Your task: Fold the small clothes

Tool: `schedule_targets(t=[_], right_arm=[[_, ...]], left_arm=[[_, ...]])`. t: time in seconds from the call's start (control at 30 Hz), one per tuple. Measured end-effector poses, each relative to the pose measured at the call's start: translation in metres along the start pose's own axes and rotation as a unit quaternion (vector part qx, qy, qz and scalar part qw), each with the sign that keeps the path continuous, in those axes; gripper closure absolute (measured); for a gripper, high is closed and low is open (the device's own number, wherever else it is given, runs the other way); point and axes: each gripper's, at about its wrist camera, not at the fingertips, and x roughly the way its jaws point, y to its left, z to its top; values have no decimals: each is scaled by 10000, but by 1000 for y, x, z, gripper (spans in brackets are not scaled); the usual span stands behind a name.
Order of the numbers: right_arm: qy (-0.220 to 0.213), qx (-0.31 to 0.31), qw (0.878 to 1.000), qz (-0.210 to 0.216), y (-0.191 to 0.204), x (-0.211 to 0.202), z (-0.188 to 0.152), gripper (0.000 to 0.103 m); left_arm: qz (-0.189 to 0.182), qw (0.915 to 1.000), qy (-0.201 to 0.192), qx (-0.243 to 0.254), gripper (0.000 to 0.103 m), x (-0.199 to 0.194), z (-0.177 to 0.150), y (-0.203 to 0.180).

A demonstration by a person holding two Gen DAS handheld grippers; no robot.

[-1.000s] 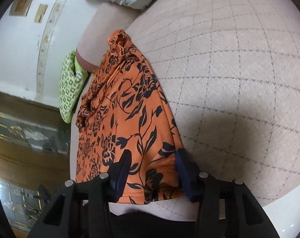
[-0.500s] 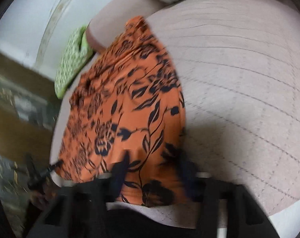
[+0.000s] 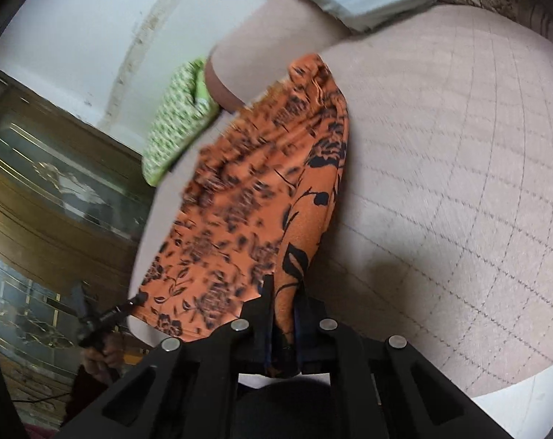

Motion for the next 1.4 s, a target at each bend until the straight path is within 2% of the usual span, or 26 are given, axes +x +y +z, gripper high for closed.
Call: schedule_targets(t=[0.23,0.3,0.37,0.47,0.5,0.53,0.57,0.6,0.63,0.67,0.77,0.87,1.0,1.03,1.07,1.1,1.13,1.17,1.2,1.33,1.4], right_arm=[[-126,96,9995,262,14,-29,-4,96],[-161,69,9992,351,18,-38,-8,96],[-189,22,9990,409,21,-48,-10,96],[-210,-50,9995,209,23,-57,-11,96],[-167,-89,9997,-124,20,-56,-10,96],[-130,-95,9994,-304,17,-54,-10,96],[-57,24,9993,-377,11,-51,-10,95],[34,224,9991,-364,4,-47,-10,92],[95,389,9986,-342,-3,-44,-10,92],[131,510,9981,-324,-10,-40,-11,92],[264,769,9955,-492,-31,-24,-15,92],[347,950,9926,-677,-51,-14,-20,92],[200,930,9936,-607,-62,-8,-16,91],[198,893,9938,-639,-62,-6,-14,91],[198,874,9938,-657,-64,-5,-12,91],[165,846,9939,-695,-64,-1,-9,91],[136,834,9938,-720,-66,0,-7,91],[112,849,9938,-715,-68,1,-5,91],[71,920,9935,-662,-73,2,-2,91],[69,1023,9932,-558,-83,7,1,90],[269,997,9934,-497,-86,15,1,89]], left_arm=[[-85,9995,-223,193,99,-45,-4,-9],[-94,9994,-287,196,103,-58,-7,-8],[-110,9991,-371,151,103,-68,-7,-4],[73,9990,-445,31,103,-74,-5,5],[251,9988,-424,-45,102,-72,-3,10],[365,9985,-371,-150,96,-68,-2,14],[393,9985,-296,-251,72,-63,0,18],[376,9984,-191,-367,53,-57,1,21],[375,9980,-73,-505,22,-49,1,23],[421,9969,-16,-658,20,-41,1,25],[458,9962,98,-736,20,-16,3,23],[831,9940,230,-667,20,10,4,26],[585,9965,331,-489,21,33,3,21],[494,9975,375,-346,32,37,3,16],[421,9979,456,-204,51,43,1,11],[404,9975,575,-71,62,49,-1,7],[631,9962,593,127,74,52,-3,2],[737,9953,558,276,82,53,-4,-1],[756,9950,536,371,85,53,-4,-2],[498,9974,519,92,87,48,1,8],[578,9969,525,60,69,50,1,9]])
